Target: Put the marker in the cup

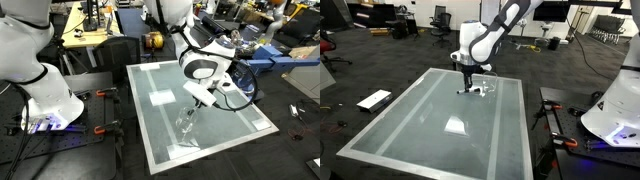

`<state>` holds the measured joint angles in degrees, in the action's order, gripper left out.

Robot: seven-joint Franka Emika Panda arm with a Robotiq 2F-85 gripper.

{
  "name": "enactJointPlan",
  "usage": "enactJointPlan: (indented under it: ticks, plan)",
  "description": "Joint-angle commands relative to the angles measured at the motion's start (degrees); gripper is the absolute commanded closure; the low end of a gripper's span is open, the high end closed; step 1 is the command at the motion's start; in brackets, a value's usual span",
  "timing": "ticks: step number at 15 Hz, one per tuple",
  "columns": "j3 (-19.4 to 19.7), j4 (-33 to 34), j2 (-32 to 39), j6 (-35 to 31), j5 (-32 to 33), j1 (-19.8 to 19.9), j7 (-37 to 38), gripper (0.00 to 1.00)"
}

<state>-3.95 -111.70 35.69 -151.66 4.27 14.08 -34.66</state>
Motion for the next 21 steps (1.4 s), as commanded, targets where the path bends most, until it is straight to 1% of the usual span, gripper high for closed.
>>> enactJointPlan:
  ticks: [1,6,11,15,17,20,21]
  plan:
    - [-0.8,1.5,0.5,2.0,0.0,0.8,-1.5,0.96]
    - [-0.4,-1.1,-2.0,-1.4,0.4,-0.1,-0.2,0.96]
    - [-1.1,-1.1,-3.7,0.4,0.0,-0.2,-0.3,0.96]
    - [0.5,-0.9,-5.0,-0.7,0.6,-2.7,4.6,0.96]
    - [2.3,-0.6,-5.4,-1.8,2.3,-5.0,8.9,0.96]
    - [5.0,0.5,-5.6,-1.6,5.3,-8.5,15.2,0.96]
    - [6.6,0.8,-5.5,-2.0,6.7,-10.2,18.3,0.96]
